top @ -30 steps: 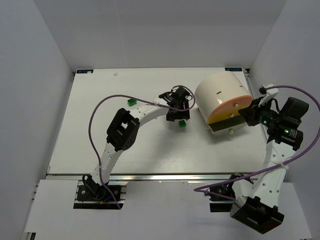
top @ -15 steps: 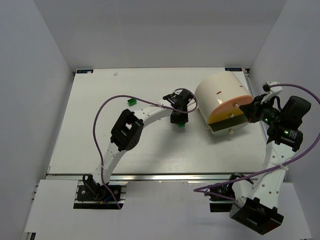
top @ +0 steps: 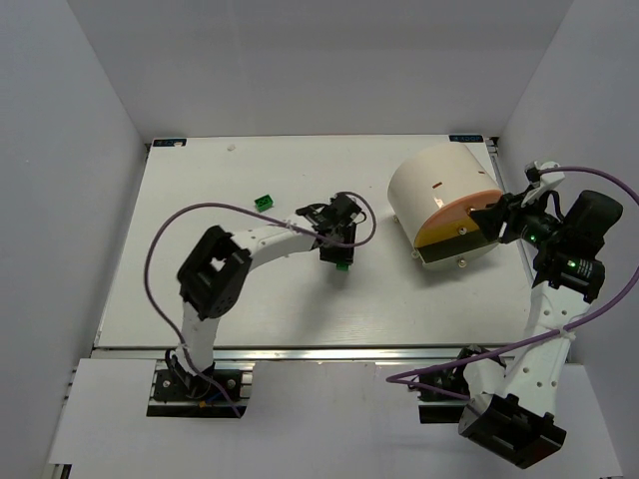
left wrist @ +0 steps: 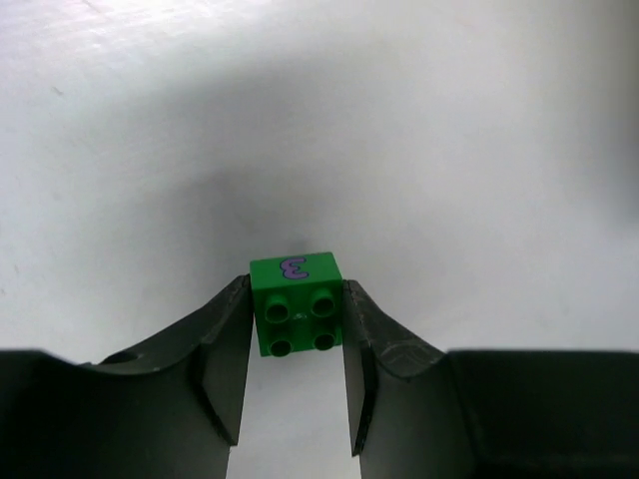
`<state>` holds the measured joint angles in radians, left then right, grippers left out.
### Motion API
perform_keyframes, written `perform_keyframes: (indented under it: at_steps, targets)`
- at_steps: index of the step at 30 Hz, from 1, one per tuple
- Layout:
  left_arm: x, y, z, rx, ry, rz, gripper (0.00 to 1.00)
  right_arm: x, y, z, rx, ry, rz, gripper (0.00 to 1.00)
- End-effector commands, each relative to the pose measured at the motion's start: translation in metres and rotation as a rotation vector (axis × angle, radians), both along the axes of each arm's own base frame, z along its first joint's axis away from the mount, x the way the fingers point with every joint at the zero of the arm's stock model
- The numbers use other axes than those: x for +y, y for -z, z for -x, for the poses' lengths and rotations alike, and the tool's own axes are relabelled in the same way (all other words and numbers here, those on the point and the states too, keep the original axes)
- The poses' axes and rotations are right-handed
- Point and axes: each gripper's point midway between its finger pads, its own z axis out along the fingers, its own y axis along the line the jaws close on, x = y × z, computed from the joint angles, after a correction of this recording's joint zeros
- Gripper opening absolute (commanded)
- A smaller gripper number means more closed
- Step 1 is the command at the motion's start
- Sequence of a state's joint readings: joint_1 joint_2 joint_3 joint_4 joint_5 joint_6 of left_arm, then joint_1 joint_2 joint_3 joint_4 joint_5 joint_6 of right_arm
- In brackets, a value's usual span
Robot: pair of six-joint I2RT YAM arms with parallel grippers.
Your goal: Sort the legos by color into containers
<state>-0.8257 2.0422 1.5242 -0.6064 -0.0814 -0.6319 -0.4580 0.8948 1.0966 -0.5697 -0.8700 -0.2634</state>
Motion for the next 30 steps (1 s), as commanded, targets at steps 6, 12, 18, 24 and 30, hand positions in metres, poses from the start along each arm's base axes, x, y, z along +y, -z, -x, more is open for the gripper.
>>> perform_keyframes:
  at_steps: [6,12,18,24,30]
  targets:
    - [-0.049,-0.187,0.061,-0.390,0.562,0.577,0.08,0.031,-0.032,0.008,-0.092,-0.210,-0.085,0.40]
    - [-0.081,-0.229,0.070,-0.527,0.740,0.675,0.06,0.015,-0.043,-0.009,-0.084,-0.105,-0.094,0.00]
    - [-0.122,-0.241,0.059,-0.607,0.780,0.688,0.07,0.001,-0.056,-0.016,-0.089,-0.008,-0.066,0.00]
    - [-0.136,-0.257,0.056,-0.668,0.735,0.706,0.05,0.019,-0.042,-0.001,0.040,-0.125,-0.112,0.16]
    - [-0.123,-0.256,0.106,-0.764,0.914,0.794,0.08,0.047,-0.020,0.017,0.285,-0.291,-0.243,0.50]
